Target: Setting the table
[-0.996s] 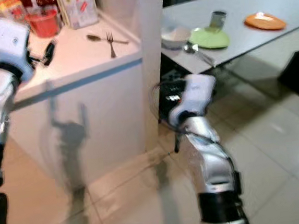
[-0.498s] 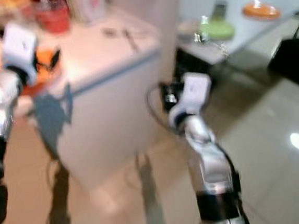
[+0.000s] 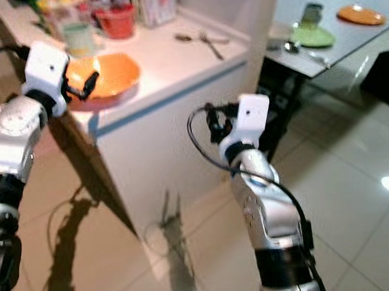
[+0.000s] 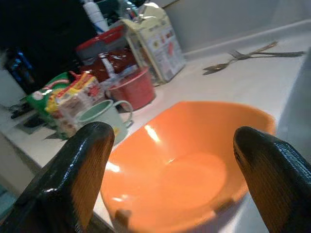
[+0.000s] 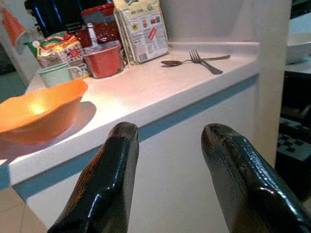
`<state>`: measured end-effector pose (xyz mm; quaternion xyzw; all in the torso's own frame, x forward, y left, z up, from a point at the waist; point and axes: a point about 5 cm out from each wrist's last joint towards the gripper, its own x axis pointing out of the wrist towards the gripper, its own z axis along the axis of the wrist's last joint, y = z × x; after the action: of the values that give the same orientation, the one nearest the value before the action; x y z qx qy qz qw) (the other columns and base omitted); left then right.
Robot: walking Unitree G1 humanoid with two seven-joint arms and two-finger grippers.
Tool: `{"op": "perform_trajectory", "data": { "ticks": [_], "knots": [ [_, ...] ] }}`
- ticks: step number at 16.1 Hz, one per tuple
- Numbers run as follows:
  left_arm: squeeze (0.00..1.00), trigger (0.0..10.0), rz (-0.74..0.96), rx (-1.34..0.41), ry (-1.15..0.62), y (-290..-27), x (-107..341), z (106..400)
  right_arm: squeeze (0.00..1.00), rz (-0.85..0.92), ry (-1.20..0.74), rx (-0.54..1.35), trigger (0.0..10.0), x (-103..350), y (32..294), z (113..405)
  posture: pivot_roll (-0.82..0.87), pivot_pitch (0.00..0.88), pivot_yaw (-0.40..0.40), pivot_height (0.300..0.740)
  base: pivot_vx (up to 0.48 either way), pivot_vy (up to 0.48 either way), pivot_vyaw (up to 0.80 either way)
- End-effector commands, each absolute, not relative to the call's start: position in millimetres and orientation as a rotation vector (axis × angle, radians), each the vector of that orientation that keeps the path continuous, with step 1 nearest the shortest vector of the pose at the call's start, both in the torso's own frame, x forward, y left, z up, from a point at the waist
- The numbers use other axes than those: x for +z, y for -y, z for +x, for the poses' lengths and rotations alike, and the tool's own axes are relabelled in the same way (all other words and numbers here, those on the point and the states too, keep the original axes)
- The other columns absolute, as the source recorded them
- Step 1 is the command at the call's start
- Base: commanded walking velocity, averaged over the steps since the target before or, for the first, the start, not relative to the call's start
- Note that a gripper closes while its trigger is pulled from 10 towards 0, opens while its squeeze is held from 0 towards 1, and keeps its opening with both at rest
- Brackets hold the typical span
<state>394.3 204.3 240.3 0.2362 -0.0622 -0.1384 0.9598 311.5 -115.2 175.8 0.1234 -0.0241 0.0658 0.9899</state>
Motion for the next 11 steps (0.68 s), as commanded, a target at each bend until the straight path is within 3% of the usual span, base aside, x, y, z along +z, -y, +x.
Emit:
{"op": "perform_trajectory", "data": {
  "ticks": [1,6,7,8,11],
  "knots": [
    [1.0,10.0,0.49,-0.41,0.141,-190,245,395,0.0,0.243,0.055,0.113,10.0,178,124,311,0.02,0.0,0.003,0.74,0.0,0.0,0.0],
    [1.0,10.0,0.684,-0.54,0.12,-176,239,396,0.0,0.234,0.051,0.124,10.0,177,123,311,0.01,0.0,-0.001,0.74,0.0,0.0,0.0],
    [0.1,10.0,0.713,-0.539,0.111,-173,239,398,0.0,0.229,0.048,0.128,10.0,178,123,311,0.01,0.0,0.0,0.74,0.0,0.0,0.0],
    [0.0,10.0,0.726,-0.534,0.106,-172,239,400,0.0,0.228,0.047,0.13,10.0,178,123,311,0.01,0.0,0.0,0.74,0.0,0.0,0.0],
    [0.0,10.0,0.832,-0.486,0.055,-169,233,408,0.0,0.212,0.046,0.14,10.0,178,125,309,-0.02,0.0,0.017,0.74,0.0,0.0,0.0]
  ]
}}
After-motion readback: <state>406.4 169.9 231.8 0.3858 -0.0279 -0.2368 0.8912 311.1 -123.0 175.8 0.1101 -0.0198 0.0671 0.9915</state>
